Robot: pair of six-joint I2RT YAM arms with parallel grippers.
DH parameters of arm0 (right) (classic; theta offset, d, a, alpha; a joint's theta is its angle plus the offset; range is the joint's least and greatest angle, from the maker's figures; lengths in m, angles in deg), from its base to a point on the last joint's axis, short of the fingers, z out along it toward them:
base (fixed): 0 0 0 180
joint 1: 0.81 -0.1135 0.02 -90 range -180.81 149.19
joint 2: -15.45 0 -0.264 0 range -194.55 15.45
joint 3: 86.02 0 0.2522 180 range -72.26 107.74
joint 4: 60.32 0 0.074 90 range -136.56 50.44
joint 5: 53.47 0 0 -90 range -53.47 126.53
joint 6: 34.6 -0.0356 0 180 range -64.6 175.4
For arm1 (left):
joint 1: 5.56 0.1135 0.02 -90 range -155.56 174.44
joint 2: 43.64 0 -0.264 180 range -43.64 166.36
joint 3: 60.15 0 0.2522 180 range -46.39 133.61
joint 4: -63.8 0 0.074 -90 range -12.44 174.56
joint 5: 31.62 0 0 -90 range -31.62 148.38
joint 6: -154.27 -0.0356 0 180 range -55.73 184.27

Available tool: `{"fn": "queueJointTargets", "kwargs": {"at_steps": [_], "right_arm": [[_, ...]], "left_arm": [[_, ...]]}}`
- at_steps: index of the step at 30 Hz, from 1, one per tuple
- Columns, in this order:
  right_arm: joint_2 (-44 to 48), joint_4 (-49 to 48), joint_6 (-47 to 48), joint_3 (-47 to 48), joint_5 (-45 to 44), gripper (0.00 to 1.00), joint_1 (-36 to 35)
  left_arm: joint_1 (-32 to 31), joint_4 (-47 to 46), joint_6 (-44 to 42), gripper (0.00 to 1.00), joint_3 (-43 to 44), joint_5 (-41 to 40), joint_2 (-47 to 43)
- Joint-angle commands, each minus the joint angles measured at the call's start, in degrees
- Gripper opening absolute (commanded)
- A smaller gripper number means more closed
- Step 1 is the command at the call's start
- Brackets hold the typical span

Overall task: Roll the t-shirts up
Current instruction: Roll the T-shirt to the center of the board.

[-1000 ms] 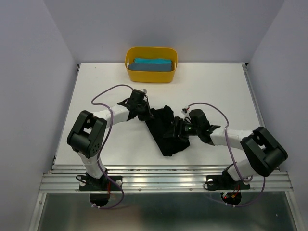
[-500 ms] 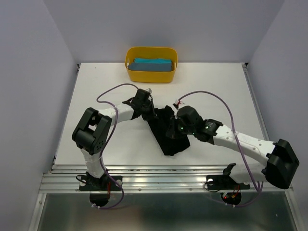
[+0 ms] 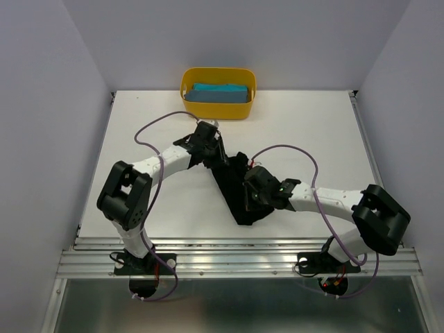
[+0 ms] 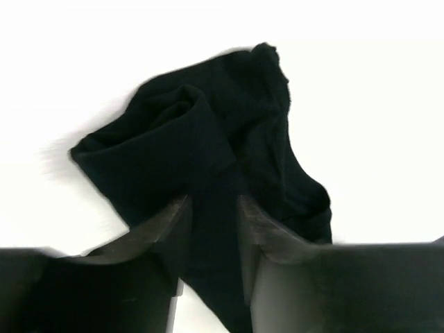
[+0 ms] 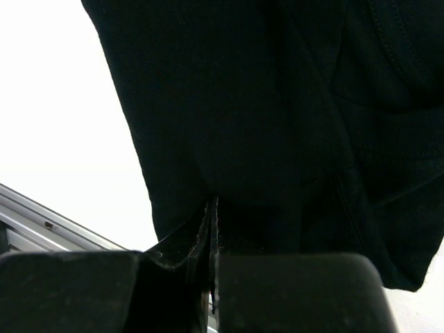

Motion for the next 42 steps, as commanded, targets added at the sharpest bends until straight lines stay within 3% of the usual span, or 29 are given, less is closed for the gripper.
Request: {"fn": "queueJointTargets", "kwargs": {"at_steps": [1, 6, 13, 18, 24, 28, 35, 36, 38, 39, 41, 42], "right_arm": [[-0.33, 2.88, -0.48, -2.79, -5.19, 0.01, 0.00], [-0.24, 2.79, -0.48, -2.52, -4.84, 0.01, 0.00], [-0.15, 2.62, -0.22, -2.26, -4.49, 0.01, 0.00], [0.38, 2.62, -0.31, -2.43, -4.49, 0.01, 0.00], [0.91, 2.44, -0.66, -3.14, -4.58, 0.01, 0.00], [1.17, 2.53, -0.48, -3.49, -5.10, 0.01, 0.00], [2.48, 5.42, 1.27, -2.44, -8.00, 0.01, 0.00], [2.75, 6.13, 1.62, -1.91, -8.44, 0.04, 0.00], [3.80, 8.41, 2.85, 0.11, -10.37, 0.11, -0.52], [4.42, 9.20, 3.64, 0.81, -11.94, 0.23, -0.52], [6.52, 11.57, 4.35, 3.17, -13.97, 0.31, -1.04], [6.97, 12.63, 4.87, 4.06, -16.51, 0.41, -1.83]], "left_arm": [[-0.12, 4.21, -1.08, 0.52, 1.77, -5.44, -9.07], [0.32, 2.11, 3.13, 0.81, -5.42, -6.59, -14.52], [1.37, -3.87, 8.24, 0.85, -12.21, -4.40, -13.31], [1.64, -7.74, 9.73, 0.81, -13.18, -4.57, -10.23], [1.64, -11.87, 9.91, 0.69, -12.65, -3.43, -4.96], [1.55, -13.63, 10.44, 0.54, -12.56, -1.59, -1.79], [1.64, -12.85, 10.09, 0.07, -12.74, -2.02, -3.10], [1.64, -12.23, 10.09, 0.01, -12.65, -1.94, -3.37], [1.64, -11.53, 10.00, 0.00, -12.39, -1.85, -3.72], [1.64, -10.57, 10.00, 0.00, -12.21, -1.85, -3.89], [1.55, -9.25, 10.09, 0.00, -11.86, -2.46, -4.42], [1.55, -8.28, 10.09, 0.00, -11.60, -2.81, -4.68]]}}
